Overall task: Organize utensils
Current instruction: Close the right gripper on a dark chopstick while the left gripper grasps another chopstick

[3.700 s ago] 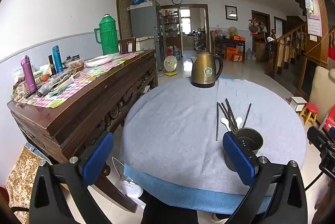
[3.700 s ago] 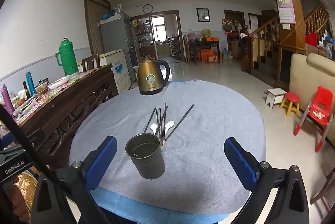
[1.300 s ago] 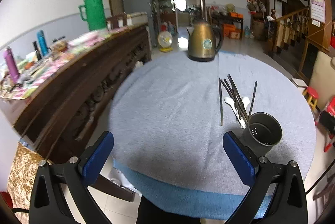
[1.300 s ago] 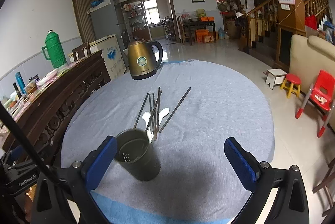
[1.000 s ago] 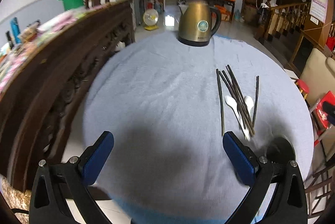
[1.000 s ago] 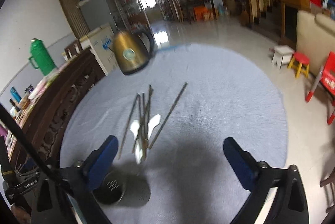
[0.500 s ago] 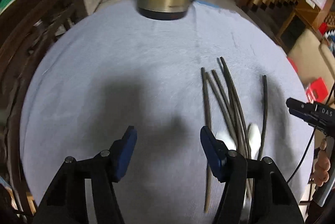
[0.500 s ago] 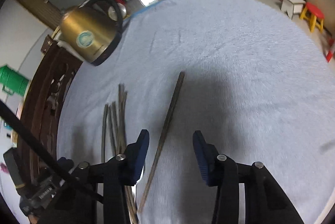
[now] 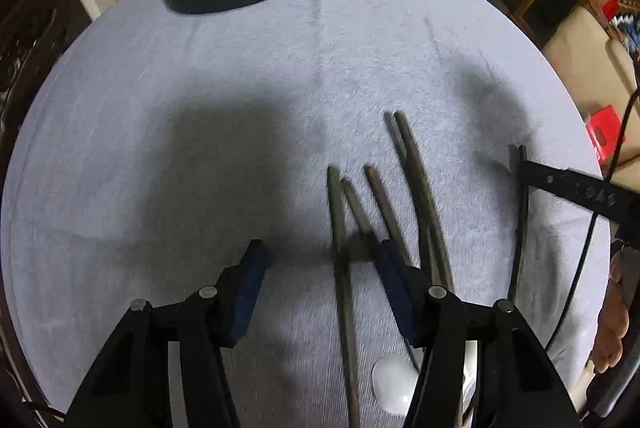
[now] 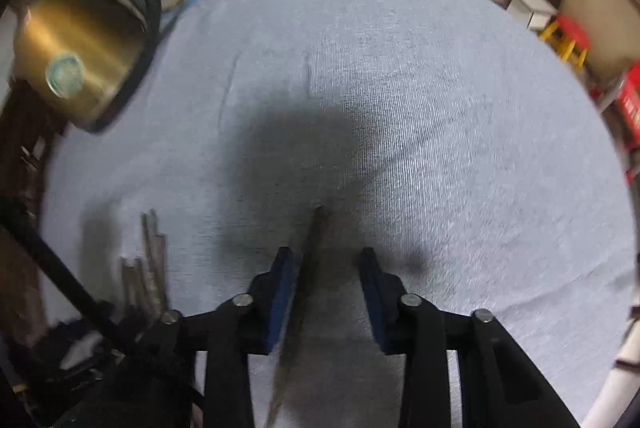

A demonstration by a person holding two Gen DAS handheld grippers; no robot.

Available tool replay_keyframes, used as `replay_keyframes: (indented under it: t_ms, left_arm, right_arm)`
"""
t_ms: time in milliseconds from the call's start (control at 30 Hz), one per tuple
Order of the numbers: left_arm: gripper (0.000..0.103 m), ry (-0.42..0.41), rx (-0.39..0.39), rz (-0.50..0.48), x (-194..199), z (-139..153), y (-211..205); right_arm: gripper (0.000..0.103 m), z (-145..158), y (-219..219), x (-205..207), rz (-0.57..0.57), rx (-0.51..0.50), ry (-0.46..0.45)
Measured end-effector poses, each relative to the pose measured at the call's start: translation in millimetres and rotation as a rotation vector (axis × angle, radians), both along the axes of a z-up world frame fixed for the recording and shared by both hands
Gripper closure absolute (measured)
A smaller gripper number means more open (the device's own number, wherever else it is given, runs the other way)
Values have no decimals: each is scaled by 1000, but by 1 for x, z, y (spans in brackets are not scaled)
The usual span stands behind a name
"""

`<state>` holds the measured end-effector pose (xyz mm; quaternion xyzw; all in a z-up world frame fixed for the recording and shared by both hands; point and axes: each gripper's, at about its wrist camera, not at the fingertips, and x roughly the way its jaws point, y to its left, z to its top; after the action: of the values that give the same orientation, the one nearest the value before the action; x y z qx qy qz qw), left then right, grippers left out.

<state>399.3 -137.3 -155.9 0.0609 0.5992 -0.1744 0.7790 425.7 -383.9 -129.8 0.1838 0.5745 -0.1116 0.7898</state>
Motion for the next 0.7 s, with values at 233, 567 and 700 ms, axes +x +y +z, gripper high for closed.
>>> replay_keyframes:
  t_ms: [233,567,700]
  left_arm:
    - [82,16,-41,-40,-5,5,-9]
    - [97,41,-70,-37,-50,16,27]
    - [98,40,-64,-4,-67,22,51]
  right_arm:
    - [92,-5,18,-1,79,-108,-14]
    - [94,-21,-1,-49,95,-15,-71]
    - [95,-12,-14,-72,89,33,-76]
